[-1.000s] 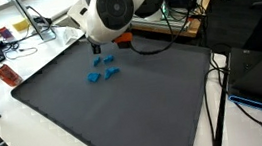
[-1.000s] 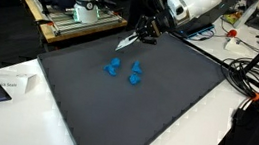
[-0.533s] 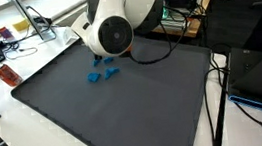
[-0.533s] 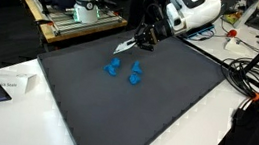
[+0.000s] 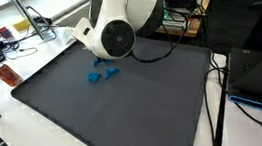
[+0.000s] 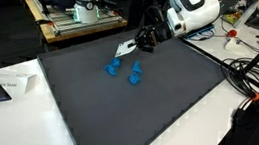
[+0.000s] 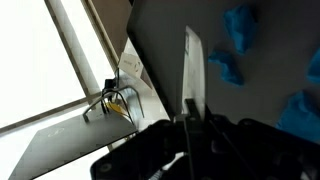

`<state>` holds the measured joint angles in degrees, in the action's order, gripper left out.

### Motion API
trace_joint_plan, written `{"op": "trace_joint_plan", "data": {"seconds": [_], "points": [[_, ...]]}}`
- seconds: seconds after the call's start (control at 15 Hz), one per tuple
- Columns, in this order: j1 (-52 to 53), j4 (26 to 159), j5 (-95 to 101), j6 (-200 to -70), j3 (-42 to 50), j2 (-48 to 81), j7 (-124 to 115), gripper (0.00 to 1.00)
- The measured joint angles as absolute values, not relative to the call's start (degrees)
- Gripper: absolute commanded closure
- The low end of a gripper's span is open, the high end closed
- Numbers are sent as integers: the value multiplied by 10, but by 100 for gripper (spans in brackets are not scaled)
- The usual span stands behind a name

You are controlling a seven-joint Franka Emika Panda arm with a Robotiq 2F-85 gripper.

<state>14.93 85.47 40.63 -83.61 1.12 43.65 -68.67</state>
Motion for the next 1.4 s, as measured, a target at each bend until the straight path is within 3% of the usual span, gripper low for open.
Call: {"op": "trace_joint_plan", "data": {"seconds": [1.4], "points": [[144, 1017, 406, -950, 4, 309, -587, 99]]}}
